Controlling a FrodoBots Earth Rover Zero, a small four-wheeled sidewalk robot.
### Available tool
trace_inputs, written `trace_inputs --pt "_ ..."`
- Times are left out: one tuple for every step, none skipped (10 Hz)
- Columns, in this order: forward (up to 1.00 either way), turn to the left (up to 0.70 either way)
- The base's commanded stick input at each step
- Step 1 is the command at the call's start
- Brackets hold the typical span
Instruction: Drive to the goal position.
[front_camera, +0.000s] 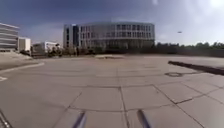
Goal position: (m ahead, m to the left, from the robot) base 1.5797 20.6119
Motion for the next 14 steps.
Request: trace_inputs --pt "0.70 0.00" --pt "0.70 0.00" --pt "0.70 0.00" --pt "0.70 0.00" --pt "0.70 0.00" --pt "0.70 0.00" --pt "0.70 0.00" --pt "0.70 0.00" --pt "0.70 0.00" --pt "0.70 0.00" --pt "0.70 0.00" --pt "0.70 0.00" --pt "0.70 0.00" --pt "0.70 0.00"
